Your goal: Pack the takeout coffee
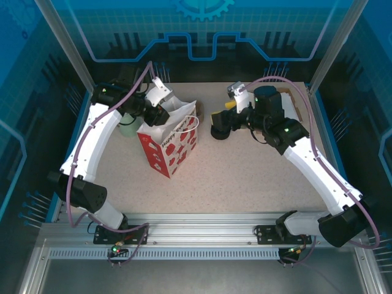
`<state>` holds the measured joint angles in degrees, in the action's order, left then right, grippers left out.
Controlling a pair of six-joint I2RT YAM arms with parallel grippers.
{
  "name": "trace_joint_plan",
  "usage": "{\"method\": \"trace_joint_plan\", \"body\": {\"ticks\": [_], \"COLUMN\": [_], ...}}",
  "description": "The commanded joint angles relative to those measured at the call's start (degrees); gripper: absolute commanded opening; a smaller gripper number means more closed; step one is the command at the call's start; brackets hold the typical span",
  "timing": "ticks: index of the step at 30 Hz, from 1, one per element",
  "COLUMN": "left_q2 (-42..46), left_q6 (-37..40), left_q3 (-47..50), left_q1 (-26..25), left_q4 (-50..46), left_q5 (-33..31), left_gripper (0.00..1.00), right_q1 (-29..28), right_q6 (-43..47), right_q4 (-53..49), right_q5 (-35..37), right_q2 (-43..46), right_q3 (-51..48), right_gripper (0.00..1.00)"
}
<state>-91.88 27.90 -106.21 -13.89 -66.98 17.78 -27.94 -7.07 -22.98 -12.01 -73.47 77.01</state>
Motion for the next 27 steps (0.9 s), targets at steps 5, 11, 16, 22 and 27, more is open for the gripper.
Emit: {"method": "trace_joint_plan", "body": {"ticks": [5,11,16,22,27], "left_q2": [-3.74,-2.11,4.44,6.78,5.54], "left_q6": [-3.34,-16.01,-26.12,-31.15,-31.83], "left_q3": [-2.04,-2.08,3.62,4.54,5.95], "left_q1": [-0.52,-1.82,-2.19,-2.19,-2.13], "left_q4": [-4.16,0.74,10.01,11.59,9.47], "left_q5": [1.33,7.00,6.89,2.75,-2.63], "left_gripper": [0.11,0.00,0.00,0.00,0.00], "right_q1": [0.93,1.03,1.01,1.05,1.15], "right_q6": [-1.01,-1.24,-1.19,-1.34,-1.26], "right_q4": [-0.12,0.04,0.13,0.38,0.22], "right_q5": [-0.38,-0.47,-0.49,-1.03,-0.95], "right_q2": [0.35,0.12,0.02,-0.27,-0.13], "right_q3": [-0.95,-1.35,-1.52,-1.59,-1.87], "right_gripper": [0.76,0.75,0.75,0.75,0.75]}}
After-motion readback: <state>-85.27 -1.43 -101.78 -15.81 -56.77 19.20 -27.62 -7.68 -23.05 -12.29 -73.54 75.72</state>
